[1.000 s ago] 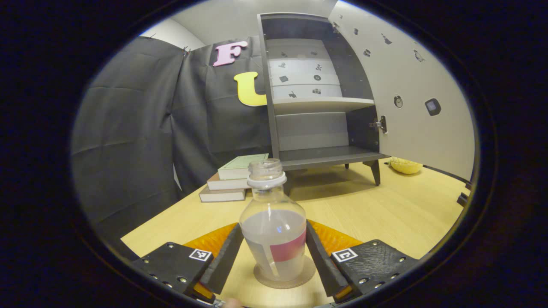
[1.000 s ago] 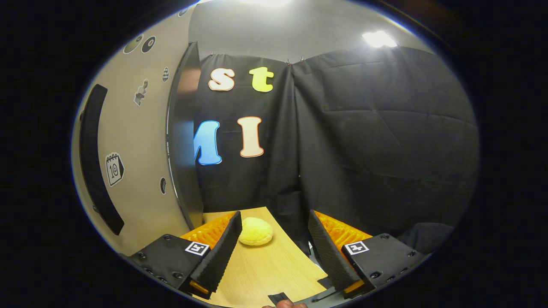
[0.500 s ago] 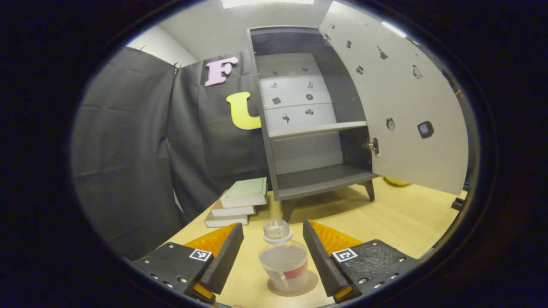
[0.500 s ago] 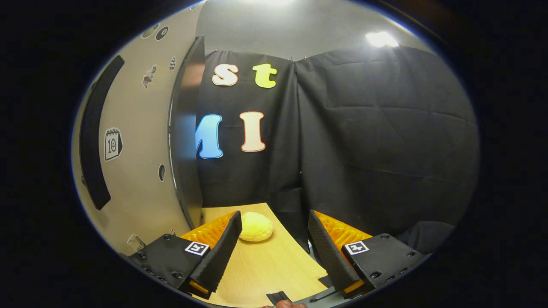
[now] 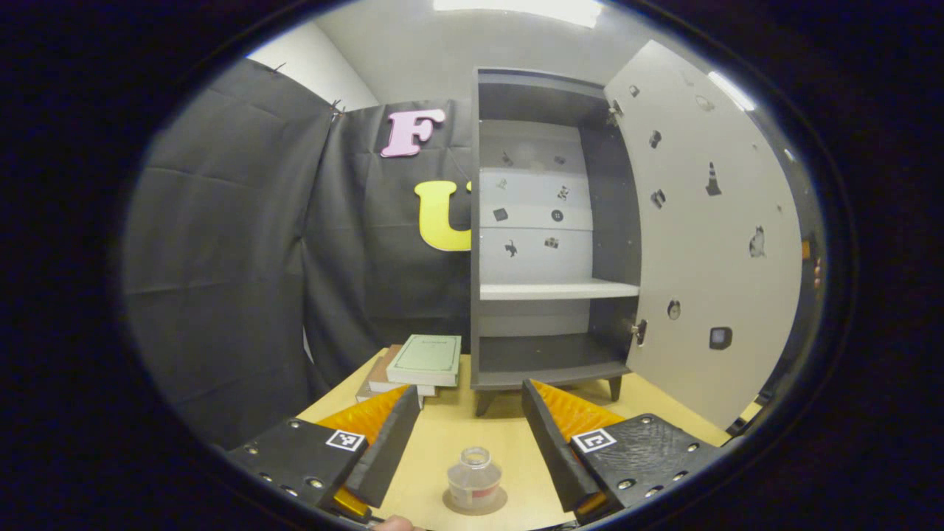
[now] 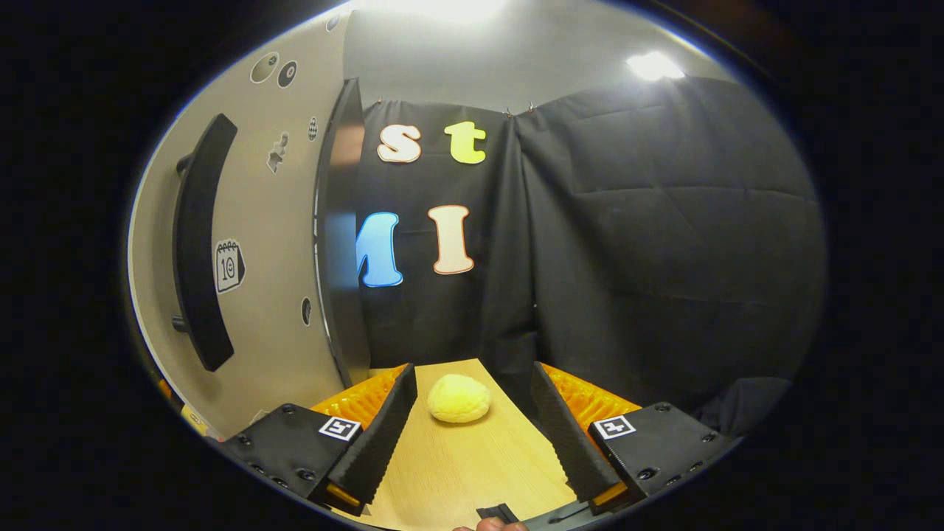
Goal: Open the cabinet door with the right hand, grasp the bottle in the cabinet with the left hand and place it on the coaster, then close the cabinet door with the right hand.
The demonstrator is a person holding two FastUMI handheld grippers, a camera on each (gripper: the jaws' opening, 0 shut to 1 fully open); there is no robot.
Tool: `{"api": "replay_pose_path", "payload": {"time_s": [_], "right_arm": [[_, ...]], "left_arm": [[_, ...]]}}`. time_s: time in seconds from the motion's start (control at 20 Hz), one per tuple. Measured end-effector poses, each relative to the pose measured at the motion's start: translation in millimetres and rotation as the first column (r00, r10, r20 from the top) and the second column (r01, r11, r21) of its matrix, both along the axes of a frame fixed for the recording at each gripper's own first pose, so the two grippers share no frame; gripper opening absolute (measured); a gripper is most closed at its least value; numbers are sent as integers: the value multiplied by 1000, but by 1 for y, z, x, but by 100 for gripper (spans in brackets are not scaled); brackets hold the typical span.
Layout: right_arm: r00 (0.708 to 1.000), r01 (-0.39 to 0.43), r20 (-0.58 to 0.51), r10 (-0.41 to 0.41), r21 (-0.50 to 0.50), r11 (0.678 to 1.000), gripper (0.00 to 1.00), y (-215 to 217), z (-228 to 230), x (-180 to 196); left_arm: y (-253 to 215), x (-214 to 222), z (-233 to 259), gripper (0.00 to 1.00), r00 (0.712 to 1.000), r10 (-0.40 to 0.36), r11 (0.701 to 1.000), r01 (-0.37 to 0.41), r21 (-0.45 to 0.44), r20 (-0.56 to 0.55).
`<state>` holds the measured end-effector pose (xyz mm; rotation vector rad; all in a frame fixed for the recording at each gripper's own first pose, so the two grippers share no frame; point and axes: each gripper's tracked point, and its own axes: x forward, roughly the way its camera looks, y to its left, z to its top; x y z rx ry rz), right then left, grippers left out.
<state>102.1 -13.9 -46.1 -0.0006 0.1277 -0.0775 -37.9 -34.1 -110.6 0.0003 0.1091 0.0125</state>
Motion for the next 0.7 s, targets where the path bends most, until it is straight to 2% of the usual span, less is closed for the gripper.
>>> {"api": "replay_pose_path", "payload": {"time_s": [0.05,0.1,0.25,0.3,0.35,0.4,0.45,0.5,0.55,0.7], "right_arm": [[1000,-13,17,14,-4,1000,99,3,10,-2],[999,-27,33,28,-13,1000,94,7,20,-1],[996,-68,57,69,-21,997,98,16,40,-3],[994,-99,51,99,-3,995,99,23,44,-2],[990,-142,23,141,29,989,94,36,43,0],[986,-164,5,164,58,985,98,40,43,1],[982,-190,11,190,85,978,94,44,49,1],[977,-213,24,211,100,972,98,48,58,5],[974,-226,24,225,107,968,98,49,65,7],[960,-278,28,277,125,952,98,57,80,9]], "left_arm": [[1,-2,12,84,1000,-1,1000,1,-19,-4],[4,-5,25,86,1000,0,999,0,-34,-4],[22,-12,66,82,998,56,998,-55,-40,16],[24,-13,78,83,997,68,997,-67,-43,22],[25,-13,88,83,997,74,996,-72,-45,24],[26,-14,95,83,997,80,996,-79,-45,21],[28,-14,104,85,996,89,995,-88,-40,22],[31,-17,114,86,995,96,995,-95,-27,32],[32,-20,120,83,994,101,995,-101,-10,34],[30,-21,123,83,994,102,995,-102,-2,27]]}}
